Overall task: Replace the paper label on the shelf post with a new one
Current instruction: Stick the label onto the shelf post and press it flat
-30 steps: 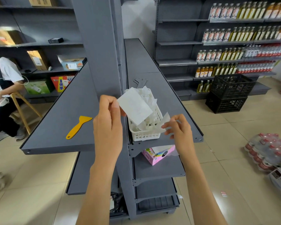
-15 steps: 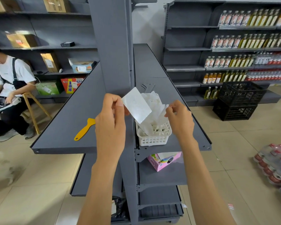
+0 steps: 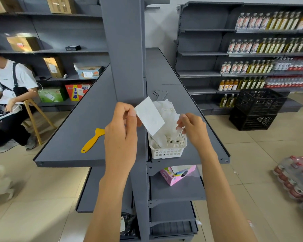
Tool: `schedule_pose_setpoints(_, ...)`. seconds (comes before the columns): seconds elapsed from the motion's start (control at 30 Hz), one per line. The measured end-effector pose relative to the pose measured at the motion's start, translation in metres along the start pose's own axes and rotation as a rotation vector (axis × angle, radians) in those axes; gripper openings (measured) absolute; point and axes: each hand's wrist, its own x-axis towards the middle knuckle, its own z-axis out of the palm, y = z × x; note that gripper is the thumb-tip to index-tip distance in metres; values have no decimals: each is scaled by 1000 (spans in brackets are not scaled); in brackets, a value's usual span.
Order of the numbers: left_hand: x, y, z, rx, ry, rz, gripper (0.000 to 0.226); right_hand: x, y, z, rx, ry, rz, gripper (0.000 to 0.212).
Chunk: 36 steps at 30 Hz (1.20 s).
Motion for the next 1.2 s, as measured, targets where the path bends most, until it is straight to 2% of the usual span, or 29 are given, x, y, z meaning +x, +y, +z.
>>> schedule_pose_setpoints(0.53,-5,2,6,-20,-29,17,22,-9,9,-5,43,-17,-92,37)
schedule_pose_setpoints(0.87,-6,3,10,7,-40,29,21,-15,-4,-13,81,91,-154,28)
schedule_pose_setpoints(1.0,-7,4,11,14,-37,31,20,-18,-17,-18,98,57,-196,25)
schedule_pose_setpoints(1.07,-6,4,12,15,-34,29,20,-29,-29,-24,203,41,-249,21)
schedule_pose_setpoints(1.13,-5,4,15,24,-31,31,19,-48,-45,-29,330,-22,-329,15)
schedule_pose_setpoints(1.2,-4,6,18,33,-35,36,17,-69,-60,-28,350,-105,-382,9)
